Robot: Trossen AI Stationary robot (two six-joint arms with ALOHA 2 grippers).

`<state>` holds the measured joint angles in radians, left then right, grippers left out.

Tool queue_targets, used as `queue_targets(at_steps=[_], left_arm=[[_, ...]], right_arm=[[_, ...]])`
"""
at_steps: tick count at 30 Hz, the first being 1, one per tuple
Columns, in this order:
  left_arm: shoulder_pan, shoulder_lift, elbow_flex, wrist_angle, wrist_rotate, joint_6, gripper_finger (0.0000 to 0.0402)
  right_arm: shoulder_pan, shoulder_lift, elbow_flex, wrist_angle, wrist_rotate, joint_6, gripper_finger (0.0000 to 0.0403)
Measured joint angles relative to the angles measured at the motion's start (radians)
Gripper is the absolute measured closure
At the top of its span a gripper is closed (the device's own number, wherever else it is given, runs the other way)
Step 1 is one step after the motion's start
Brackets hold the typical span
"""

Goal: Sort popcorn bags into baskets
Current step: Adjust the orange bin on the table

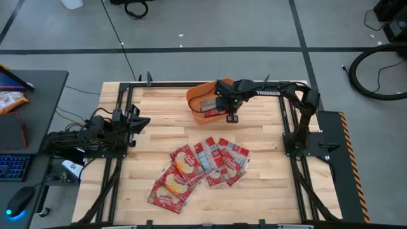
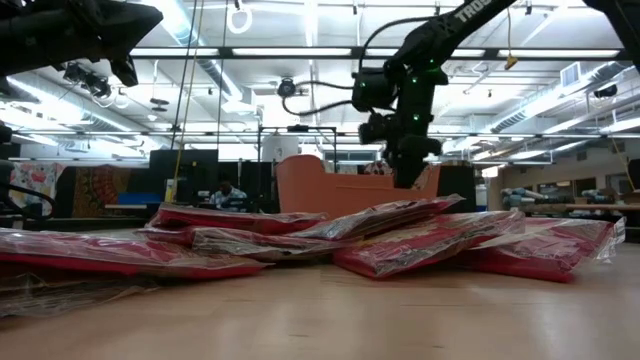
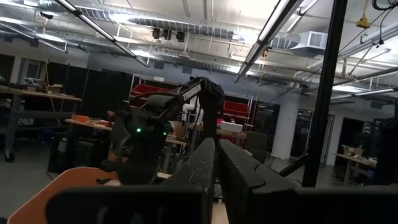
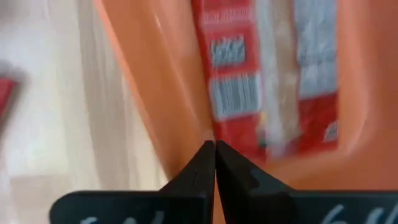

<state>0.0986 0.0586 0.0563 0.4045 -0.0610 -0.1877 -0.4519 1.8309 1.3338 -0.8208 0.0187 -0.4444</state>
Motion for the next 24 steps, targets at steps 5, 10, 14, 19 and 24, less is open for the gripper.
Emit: queue_targets(at_steps=[5,10,14,19,24], left_arm=[[0.000,0.000,0.000,-0.001,-0.002,0.000,0.0377],[0.000,0.000,0.000,0.000,-0.002,-0.001,0.0377],[0.000,0.000,0.000,0.000,-0.002,-0.010,0.0377],[0.000,0.000,0.000,-0.001,-0.002,-0.010,0.0377],[0.000,0.000,0.000,-0.001,-0.002,-0.009,0.0377]], right_arm=[[0.032,-0.039,0.001,0.039,0.193,-0.004,0.0391],[0.031,-0.037,0.001,0.012,0.174,0.024,0.0392],[0.040,-0.032,-0.022,-0.031,0.125,0.063,0.0393],[0.109,-0.032,-0.023,-0.180,0.107,0.150,0.0393],[0.203,-0.032,-0.023,-0.247,0.059,0.262,0.0393]])
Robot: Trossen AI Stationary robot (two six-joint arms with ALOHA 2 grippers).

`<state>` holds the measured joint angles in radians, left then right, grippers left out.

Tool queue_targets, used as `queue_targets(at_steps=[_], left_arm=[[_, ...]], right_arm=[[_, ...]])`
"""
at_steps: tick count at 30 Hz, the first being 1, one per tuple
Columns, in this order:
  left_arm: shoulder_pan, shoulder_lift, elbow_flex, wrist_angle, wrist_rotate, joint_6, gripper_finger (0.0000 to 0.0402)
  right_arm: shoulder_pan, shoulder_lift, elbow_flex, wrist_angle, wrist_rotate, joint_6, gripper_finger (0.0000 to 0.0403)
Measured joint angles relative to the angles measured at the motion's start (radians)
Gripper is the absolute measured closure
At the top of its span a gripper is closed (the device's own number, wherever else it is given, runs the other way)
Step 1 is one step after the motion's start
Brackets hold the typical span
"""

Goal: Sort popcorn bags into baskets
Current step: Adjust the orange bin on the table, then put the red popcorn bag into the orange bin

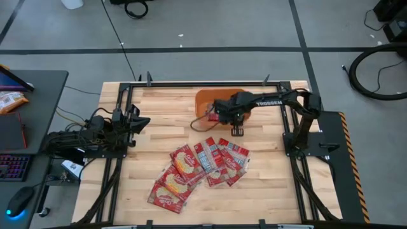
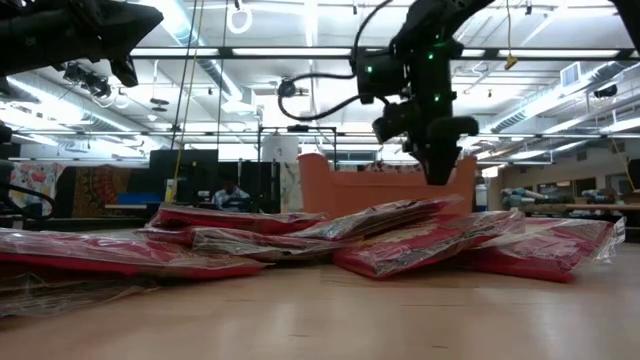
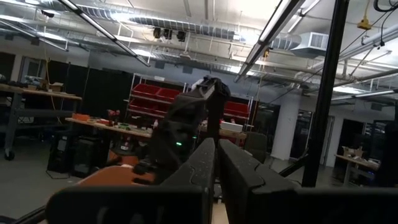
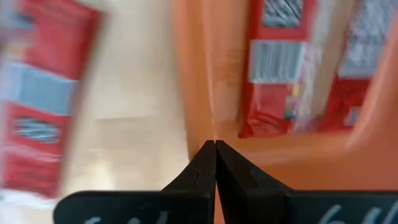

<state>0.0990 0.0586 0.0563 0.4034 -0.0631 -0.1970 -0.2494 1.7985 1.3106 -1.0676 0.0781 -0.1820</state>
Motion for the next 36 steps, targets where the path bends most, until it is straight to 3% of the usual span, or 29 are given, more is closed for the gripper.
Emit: queue_targets(at_steps=[8,13,19,23,30,36], left_arm=[[0.000,0.000,0.000,-0.001,0.000,-0.001,0.0377],[0.000,0.000,0.000,-0.002,0.000,0.000,0.0377],[0.000,0.000,0.000,-0.004,0.000,-0.001,0.0377],[0.000,0.000,0.000,-0.005,0.000,-0.009,0.0377],[0.000,0.000,0.000,0.005,0.000,-0.046,0.0377],[0.000,0.000,0.000,0.009,0.000,-0.046,0.0377]], right_arm=[[0.157,-0.003,0.099,-0.084,0.227,0.120,0.0391],[0.312,-0.004,0.113,0.026,0.172,0.013,0.0387],[0.484,-0.004,0.101,0.319,0.056,-0.064,0.0377],[0.565,0.016,0.101,0.395,0.050,-0.013,0.0334],[0.692,0.144,0.100,0.440,0.215,0.056,0.0241],[0.718,0.214,0.101,0.426,0.305,0.050,0.0217]])
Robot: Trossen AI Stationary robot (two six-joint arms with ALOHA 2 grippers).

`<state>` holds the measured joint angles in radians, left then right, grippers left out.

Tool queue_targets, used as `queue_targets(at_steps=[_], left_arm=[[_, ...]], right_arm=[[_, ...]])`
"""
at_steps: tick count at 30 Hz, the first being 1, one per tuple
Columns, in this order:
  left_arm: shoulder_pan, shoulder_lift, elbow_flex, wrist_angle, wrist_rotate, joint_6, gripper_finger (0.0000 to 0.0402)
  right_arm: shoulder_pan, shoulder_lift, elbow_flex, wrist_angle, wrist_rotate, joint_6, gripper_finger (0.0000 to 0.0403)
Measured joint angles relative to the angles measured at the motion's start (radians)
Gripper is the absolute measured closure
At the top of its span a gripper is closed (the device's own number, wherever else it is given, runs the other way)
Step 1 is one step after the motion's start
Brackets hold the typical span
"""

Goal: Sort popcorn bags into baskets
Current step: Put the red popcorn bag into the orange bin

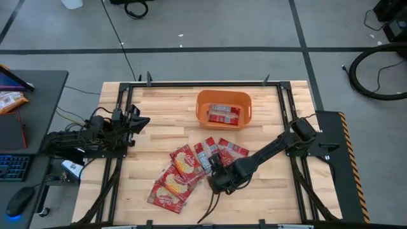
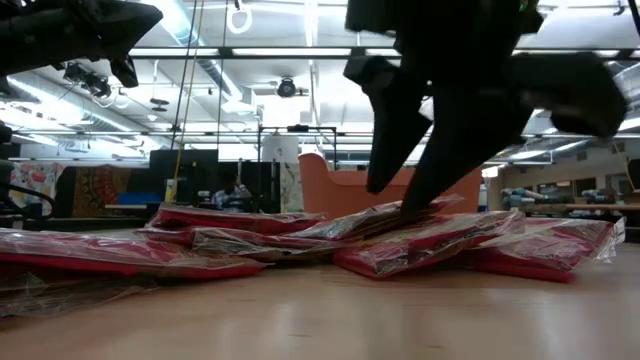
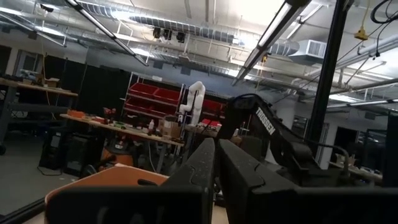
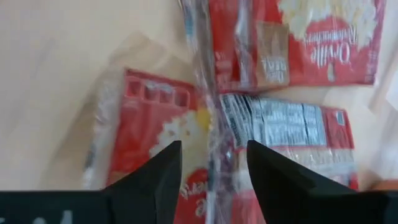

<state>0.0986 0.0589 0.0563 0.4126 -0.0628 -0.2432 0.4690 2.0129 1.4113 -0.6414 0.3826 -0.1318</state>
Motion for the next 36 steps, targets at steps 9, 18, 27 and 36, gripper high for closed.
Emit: queue_targets(at_steps=[9,18,27,36], left_arm=[[0.000,0.003,0.000,0.000,0.000,0.001,0.0377],[0.000,0.006,0.000,0.003,0.000,0.000,0.0377],[0.000,0.006,0.000,0.003,0.000,0.002,0.0377],[0.000,0.006,0.000,0.002,0.000,0.000,0.0377]], right_arm=[[-0.038,0.016,0.000,-0.063,0.062,-0.002,0.0256],[-0.071,0.016,0.000,-0.072,-0.018,-0.002,0.0382],[-0.063,-0.041,0.127,-0.278,0.077,-0.026,0.0396],[-0.083,-0.194,0.214,-0.502,0.272,-0.002,0.0398]])
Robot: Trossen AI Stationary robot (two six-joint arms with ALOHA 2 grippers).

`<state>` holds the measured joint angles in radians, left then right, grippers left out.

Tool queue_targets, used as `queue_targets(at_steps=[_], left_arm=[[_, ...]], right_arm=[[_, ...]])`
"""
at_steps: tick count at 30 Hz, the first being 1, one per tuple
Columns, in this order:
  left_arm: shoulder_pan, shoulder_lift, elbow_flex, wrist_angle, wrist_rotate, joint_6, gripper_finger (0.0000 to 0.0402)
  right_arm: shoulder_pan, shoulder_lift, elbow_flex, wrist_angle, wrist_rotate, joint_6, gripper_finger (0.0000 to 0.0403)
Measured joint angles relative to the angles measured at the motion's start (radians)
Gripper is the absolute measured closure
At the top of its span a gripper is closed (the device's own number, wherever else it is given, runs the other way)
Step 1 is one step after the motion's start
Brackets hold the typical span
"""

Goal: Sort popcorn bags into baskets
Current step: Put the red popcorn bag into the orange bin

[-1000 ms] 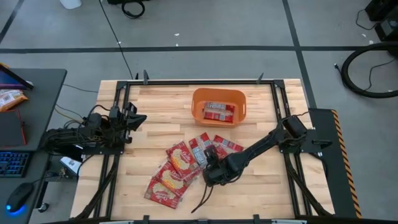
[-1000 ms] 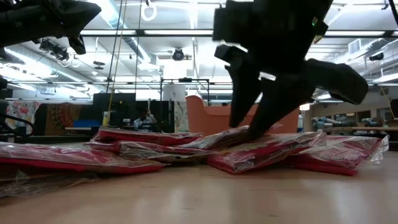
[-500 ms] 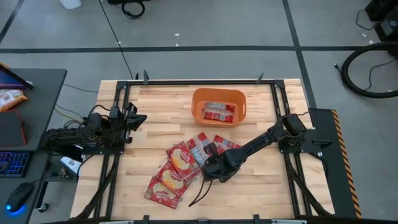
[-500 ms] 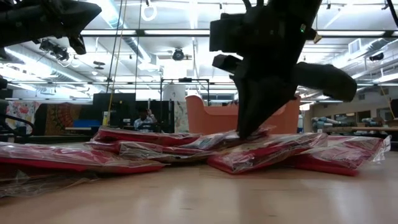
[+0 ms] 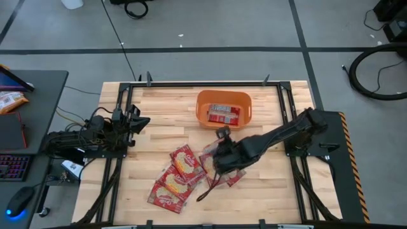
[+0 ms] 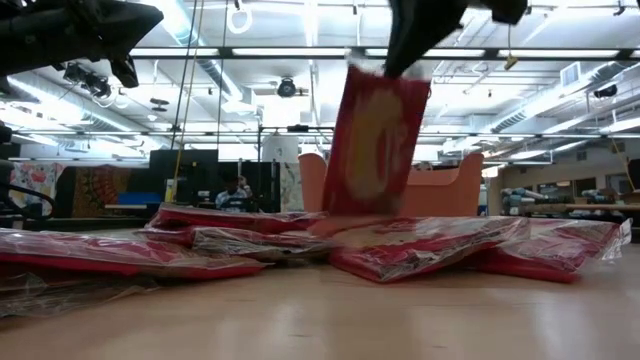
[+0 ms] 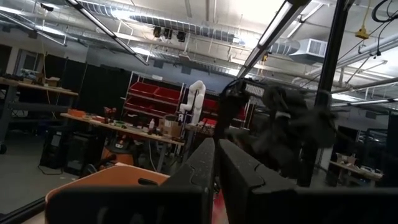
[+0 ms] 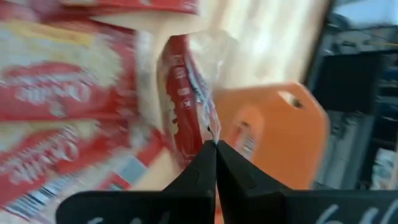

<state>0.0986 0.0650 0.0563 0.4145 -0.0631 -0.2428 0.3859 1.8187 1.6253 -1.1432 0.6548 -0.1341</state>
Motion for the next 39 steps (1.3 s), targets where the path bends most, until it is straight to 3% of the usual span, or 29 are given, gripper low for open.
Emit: queue_targets(at_steps=[10,18,23,29,39], left_arm=[[0.000,0.000,0.000,0.000,0.000,0.001,0.0377],[0.000,0.000,0.000,0.000,0.000,0.003,0.0377],[0.000,0.000,0.000,0.000,0.000,0.003,0.0377],[0.000,0.000,0.000,0.000,0.000,0.003,0.0377],[0.000,0.000,0.000,0.000,-0.004,0.026,0.0377]], right_arm=[[-0.078,-0.244,0.000,-0.068,0.170,-0.102,0.0397],[-0.265,-0.344,-0.001,-0.098,-0.015,-0.344,0.0397],[-0.387,-0.351,-0.069,-0.095,-0.121,-0.455,0.0397],[-0.482,-0.349,-0.166,-0.079,-0.102,-0.668,0.0396],[-0.559,-0.349,-0.372,0.163,-0.122,-0.962,0.0385]])
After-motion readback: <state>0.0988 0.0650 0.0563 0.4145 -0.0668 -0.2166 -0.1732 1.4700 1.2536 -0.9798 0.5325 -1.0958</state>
